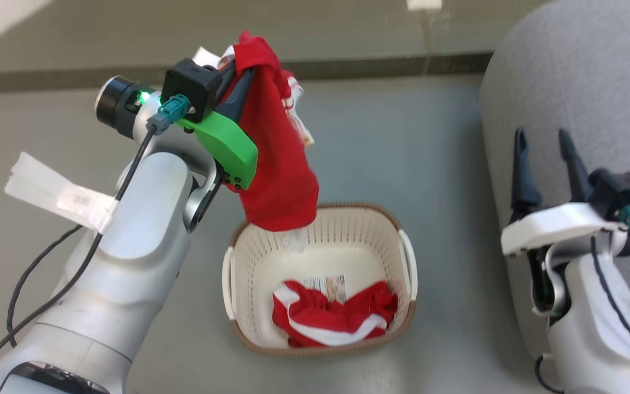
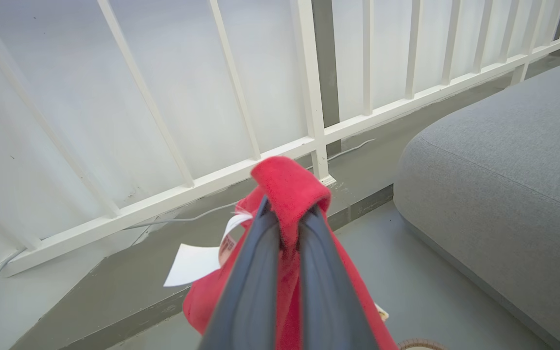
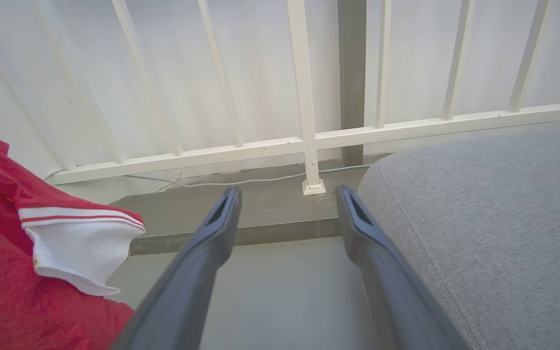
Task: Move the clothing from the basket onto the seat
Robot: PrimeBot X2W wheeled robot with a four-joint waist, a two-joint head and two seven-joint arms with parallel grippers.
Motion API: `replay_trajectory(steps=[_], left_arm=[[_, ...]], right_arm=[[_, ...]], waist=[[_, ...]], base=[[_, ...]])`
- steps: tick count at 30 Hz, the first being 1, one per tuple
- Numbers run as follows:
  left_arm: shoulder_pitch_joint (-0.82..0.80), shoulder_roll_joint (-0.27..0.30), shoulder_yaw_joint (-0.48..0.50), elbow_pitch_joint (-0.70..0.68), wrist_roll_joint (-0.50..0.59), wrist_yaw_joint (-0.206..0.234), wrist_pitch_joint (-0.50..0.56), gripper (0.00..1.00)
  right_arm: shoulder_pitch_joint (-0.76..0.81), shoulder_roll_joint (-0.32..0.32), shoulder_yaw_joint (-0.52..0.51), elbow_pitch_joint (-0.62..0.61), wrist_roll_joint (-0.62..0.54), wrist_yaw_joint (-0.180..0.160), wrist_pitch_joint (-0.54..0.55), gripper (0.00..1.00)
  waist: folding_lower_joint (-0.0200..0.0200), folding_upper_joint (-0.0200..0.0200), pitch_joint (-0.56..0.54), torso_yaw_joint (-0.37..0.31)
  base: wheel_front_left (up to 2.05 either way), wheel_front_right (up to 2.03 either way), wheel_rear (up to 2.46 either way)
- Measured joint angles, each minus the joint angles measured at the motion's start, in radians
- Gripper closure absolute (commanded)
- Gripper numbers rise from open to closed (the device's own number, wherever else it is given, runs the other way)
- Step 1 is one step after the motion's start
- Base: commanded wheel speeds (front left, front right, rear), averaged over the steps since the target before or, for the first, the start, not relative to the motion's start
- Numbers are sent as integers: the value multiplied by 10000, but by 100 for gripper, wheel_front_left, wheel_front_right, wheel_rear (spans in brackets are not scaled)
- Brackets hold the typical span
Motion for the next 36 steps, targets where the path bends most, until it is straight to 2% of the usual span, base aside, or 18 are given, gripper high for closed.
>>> replay_trajectory(steps=[7, 14, 17, 29, 36], left_arm=[[165, -25, -435, -17, -410, 0, 224, 100], [420, -23, -803, -176, -652, -2, 581, 100], [421, -38, -936, -405, -742, -2, 784, 100], [646, -63, -1386, -1020, -1187, -2, 1325, 100], [754, -69, -1567, -1331, -1333, -2, 1530, 100]], right_arm=[[569, 29, 407, 341, 142, 167, 0, 0], [1133, 59, 775, 587, 161, 174, 0, 0], [1280, 61, 1060, 621, 255, 305, 0, 0], [1233, 46, 3340, 617, 780, 1045, 2, 0], [637, -8, 4644, 717, 880, 1227, 0, 0]], waist=[[0, 0, -1006, -37], [0, 0, -1984, -83], [-1, 0, -2340, -95], [0, 0, -2929, -57], [0, 0, -2923, 45]], base=[[0, 0, 0], [0, 0, 0], [0, 0, 0], [0, 0, 0], [0, 0, 0]])
